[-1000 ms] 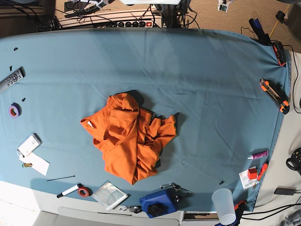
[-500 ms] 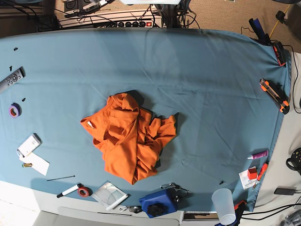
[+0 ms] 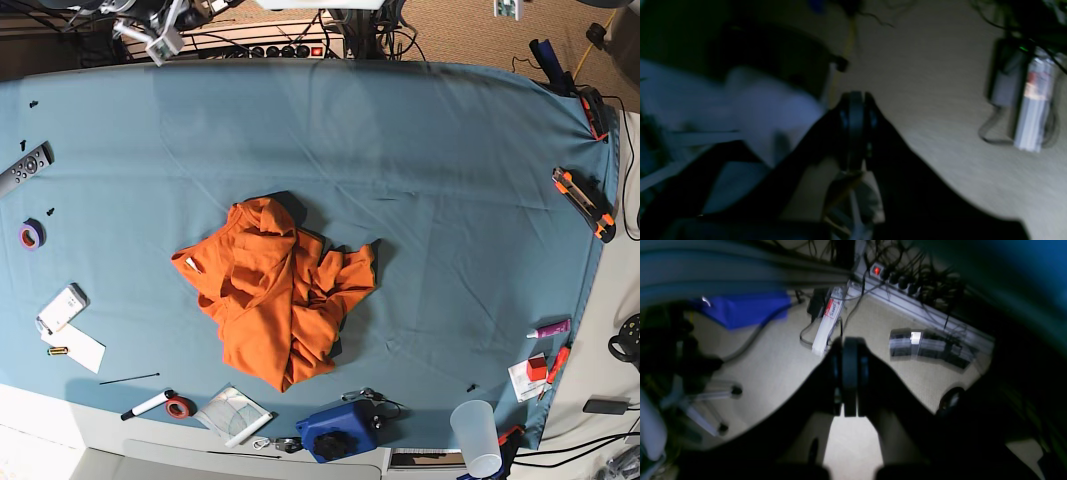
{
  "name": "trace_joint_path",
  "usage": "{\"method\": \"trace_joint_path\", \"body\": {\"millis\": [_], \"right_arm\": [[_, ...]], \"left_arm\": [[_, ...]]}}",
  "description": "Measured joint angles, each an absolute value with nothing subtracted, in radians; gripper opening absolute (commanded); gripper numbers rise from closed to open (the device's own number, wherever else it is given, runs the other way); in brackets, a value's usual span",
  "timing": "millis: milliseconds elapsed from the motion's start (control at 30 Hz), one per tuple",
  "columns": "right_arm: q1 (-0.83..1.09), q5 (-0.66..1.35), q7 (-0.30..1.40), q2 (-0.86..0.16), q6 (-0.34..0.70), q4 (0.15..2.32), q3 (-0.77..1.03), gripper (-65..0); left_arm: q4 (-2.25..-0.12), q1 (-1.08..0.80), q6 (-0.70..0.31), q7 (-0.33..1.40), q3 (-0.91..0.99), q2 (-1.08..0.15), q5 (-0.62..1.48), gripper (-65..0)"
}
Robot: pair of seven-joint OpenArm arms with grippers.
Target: Layout the t-shirt on the table in an organized manner, then fold the t-shirt properly
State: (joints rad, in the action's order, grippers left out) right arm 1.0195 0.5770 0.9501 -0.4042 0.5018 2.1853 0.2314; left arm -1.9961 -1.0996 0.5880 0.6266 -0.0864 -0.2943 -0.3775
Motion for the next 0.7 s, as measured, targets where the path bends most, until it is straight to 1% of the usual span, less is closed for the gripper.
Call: {"method": "trace_joint_path", "body": {"millis": [100, 300, 367, 500, 567, 633, 700], "right_arm": [[1.016, 0.577, 0.956, -0.404, 0.502, 2.245, 0.263, -65.0], [0.951, 0.582, 0.964, -0.404, 0.502, 2.291, 0.278, -65.0], [0.926, 0.582, 0.965, -0.403, 0.502, 2.291, 0.278, -65.0], [0.876, 0.581, 0.966, -0.404, 0.502, 2.291, 0.278, -65.0], [0.851, 0.581, 0.969, -0.404, 0.503, 2.291, 0.278, -65.0], [0.823, 0.585, 0.968, -0.404, 0.502, 2.291, 0.278, -65.0], [0.801, 0.585, 0.969, -0.404, 0.502, 2.291, 0.278, -65.0]], "left_arm": [[-2.049, -1.100, 0.619, 0.654, -0.086, -0.295, -0.462, -65.0], [-2.179, -1.100, 0.621, 0.711, -0.086, -0.295, -0.645, -65.0], [-2.231, -1.100, 0.622, 0.719, -0.086, -0.296, -0.676, -65.0], [-2.332, -1.098, 0.627, 0.726, -0.089, -0.327, -0.681, -65.0], [-2.342, -1.082, 0.628, 0.702, -0.089, -0.345, -0.687, -65.0], [-2.339, -1.051, 0.627, 0.685, -0.089, -0.355, -0.652, -65.0], [-2.339, -1.011, 0.609, 0.632, -0.089, -0.366, -0.592, -65.0]]}}
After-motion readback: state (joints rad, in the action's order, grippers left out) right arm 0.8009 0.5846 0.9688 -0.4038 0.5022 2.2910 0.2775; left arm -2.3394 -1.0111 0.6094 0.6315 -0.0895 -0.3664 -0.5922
